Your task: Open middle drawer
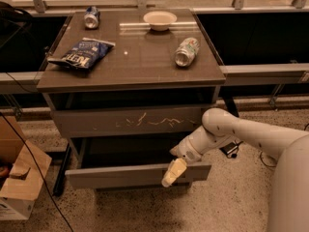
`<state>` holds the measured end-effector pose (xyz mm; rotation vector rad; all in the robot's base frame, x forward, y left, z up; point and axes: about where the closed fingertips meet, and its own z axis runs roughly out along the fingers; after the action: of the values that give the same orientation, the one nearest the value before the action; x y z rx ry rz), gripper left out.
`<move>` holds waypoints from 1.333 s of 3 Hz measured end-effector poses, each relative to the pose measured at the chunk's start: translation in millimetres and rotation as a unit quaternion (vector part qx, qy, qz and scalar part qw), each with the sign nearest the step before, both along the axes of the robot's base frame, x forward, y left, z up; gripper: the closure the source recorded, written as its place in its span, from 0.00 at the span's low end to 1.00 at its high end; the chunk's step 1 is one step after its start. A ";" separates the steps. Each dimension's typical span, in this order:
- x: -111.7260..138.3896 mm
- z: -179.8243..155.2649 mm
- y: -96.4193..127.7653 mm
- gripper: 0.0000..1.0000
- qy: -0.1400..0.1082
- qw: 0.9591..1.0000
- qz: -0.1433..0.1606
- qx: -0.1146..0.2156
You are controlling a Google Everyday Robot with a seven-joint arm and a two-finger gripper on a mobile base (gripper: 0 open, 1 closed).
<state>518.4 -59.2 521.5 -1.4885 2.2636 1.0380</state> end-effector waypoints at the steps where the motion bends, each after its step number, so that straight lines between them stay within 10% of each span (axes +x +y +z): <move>1: 18.6 -23.6 -11.7 0.00 0.009 1.000 -0.015 0.010; 2: 30.5 -53.2 -18.2 0.00 0.025 0.999 -0.024 0.020; 4: 26.6 -83.3 -18.8 0.41 0.055 0.998 -0.020 0.011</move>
Offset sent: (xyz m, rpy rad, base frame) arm 0.0474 -0.0308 -0.0886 0.0621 0.0872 -0.0794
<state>544.9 -77.9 438.2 -1.4028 2.3389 1.1558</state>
